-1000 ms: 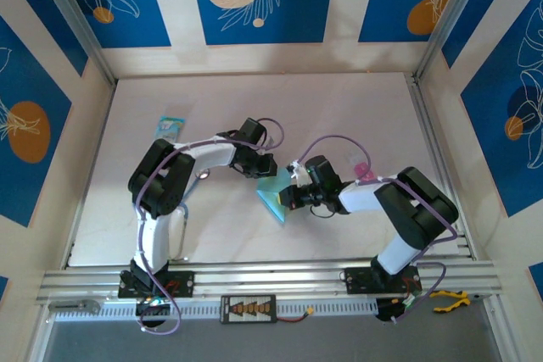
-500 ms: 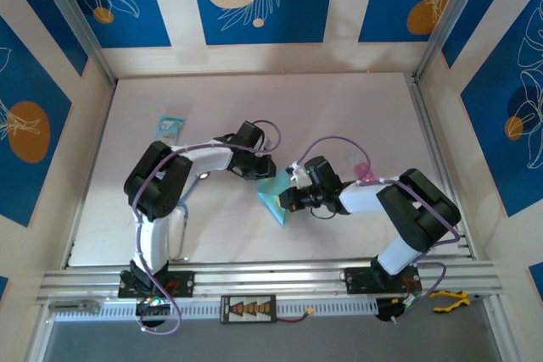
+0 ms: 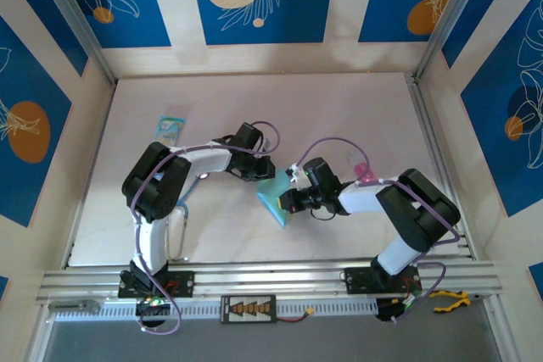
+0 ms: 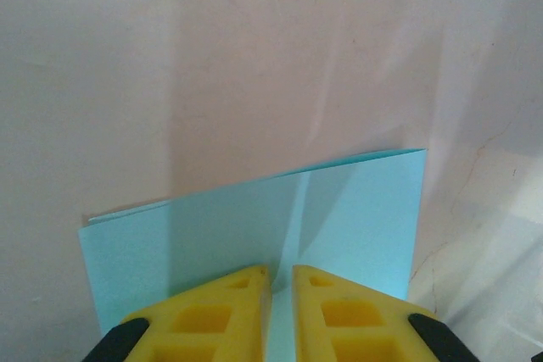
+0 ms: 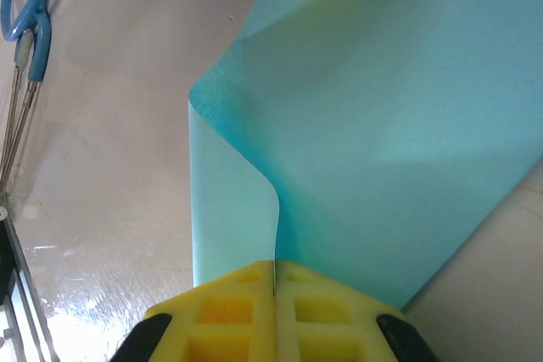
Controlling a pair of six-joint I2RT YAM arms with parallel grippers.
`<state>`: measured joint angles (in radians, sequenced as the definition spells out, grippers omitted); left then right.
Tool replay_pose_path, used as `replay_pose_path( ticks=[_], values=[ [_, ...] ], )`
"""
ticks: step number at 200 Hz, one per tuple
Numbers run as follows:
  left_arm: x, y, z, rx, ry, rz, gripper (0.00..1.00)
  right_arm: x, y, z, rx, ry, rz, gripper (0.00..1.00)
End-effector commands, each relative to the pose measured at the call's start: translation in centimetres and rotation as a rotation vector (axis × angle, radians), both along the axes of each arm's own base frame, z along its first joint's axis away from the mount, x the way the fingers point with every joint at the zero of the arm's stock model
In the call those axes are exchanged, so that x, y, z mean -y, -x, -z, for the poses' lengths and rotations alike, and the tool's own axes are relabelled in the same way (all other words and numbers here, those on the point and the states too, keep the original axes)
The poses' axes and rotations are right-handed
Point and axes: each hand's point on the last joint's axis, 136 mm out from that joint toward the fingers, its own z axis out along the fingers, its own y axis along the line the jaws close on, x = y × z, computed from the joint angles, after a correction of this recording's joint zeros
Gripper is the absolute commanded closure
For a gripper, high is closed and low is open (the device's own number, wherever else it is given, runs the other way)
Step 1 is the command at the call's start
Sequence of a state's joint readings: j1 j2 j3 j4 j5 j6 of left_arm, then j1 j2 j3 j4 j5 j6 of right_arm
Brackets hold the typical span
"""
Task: Fold a paper plane with a square sheet of paper (pick it up from the middle)
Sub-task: Third fold the triangle at the center of the table.
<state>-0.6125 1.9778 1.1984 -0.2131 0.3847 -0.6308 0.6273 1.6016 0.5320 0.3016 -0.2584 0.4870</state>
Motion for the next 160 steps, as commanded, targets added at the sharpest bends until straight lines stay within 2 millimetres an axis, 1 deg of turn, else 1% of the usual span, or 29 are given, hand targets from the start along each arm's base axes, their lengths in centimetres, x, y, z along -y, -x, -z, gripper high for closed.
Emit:
replay_pose_path(
  ticks=[1,53,122,160],
  values=[
    [-1.3,1.05,1.01,-0.046,-0.054,-0.019,0.84,-0.3,-0.3,0.04,0.011,0.009,-0.015,1.0],
    [-1.28,1.03,0.87,-0.044,-0.052,-0.019,0.84,-0.06,-0.33,0.35,0.009,0.025,-0.007,1.0],
    [-1.28,1.01,0.96,-0.044,-0.051,-0.02,0.84,-0.13,-0.55,0.23,0.017,0.029,-0.008,1.0],
    [-1.22,0.95,0.86,-0.042,-0.048,-0.022,0.84,0.0,-0.41,0.57,0.007,0.038,-0.007,1.0]
  ],
)
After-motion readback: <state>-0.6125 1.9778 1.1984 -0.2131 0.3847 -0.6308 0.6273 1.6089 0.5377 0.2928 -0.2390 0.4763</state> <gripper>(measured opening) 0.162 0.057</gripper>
